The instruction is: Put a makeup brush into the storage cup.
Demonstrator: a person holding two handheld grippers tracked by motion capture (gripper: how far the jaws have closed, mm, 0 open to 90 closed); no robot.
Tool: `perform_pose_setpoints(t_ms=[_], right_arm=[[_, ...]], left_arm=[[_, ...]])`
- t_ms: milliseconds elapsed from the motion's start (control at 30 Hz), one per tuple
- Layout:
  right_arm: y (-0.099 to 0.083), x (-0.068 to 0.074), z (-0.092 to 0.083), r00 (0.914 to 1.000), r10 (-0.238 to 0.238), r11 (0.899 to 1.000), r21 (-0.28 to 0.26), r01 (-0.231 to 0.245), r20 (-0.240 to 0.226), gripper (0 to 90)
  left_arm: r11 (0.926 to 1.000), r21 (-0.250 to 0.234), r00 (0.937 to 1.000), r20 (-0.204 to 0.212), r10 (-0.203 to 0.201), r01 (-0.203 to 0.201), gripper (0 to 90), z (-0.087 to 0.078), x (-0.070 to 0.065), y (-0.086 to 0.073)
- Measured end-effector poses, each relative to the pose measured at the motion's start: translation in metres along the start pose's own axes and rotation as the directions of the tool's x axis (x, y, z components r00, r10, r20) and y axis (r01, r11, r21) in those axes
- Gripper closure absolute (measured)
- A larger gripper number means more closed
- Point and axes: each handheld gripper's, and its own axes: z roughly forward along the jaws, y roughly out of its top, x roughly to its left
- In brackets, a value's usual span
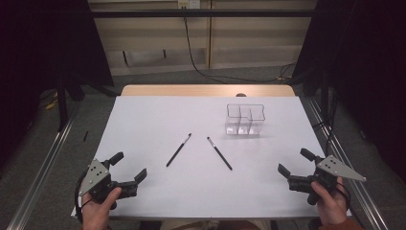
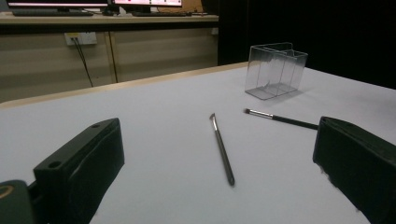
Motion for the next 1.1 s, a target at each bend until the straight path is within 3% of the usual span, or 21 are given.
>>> perform_pose_setpoints(t_ms=[100, 567, 933, 1033, 1100], right_arm=[[0.0, 0.001, 0.0, 1.0, -0.003, 1.0, -0.001, 0.003, -0.009, 0.0], [-0.002, -0.001, 0.0, 0.9999, -0.001, 1.0, 0.006, 0.001, -0.013, 0.0], [-0.001, 0.003, -0.001, 0.9997, -0.003, 1.0, 0.006, 0.003, -0.023, 0.0], [0.0, 0.004, 0.0, 0.9995, -0.003, 1.0, 0.003, 0.003, -0.031, 0.0], [0.0, 0.004, 0.0, 0.9995, -0.005, 1.0, -0.002, 0.005, -0.032, 0.0]], left_arm=[[0.9998, -0.008, 0.9998, 0.001, -0.019, 0.019, 2.0, 0.001, -0.001, 0.0], [0.9998, 0.021, 0.9997, 0.022, -0.003, 0.003, 2.1, 0.005, -0.001, 0.003], [0.9999, 0.011, 0.9995, 0.032, 0.003, -0.003, 2.1, 0.006, -0.008, 0.011], [0.9996, 0.007, 0.9984, 0.049, -0.029, 0.028, 2.1, 0.007, -0.009, 0.015], [0.9999, 0.013, 0.9984, 0.055, -0.008, 0.008, 2.1, 0.011, -0.011, 0.016]])
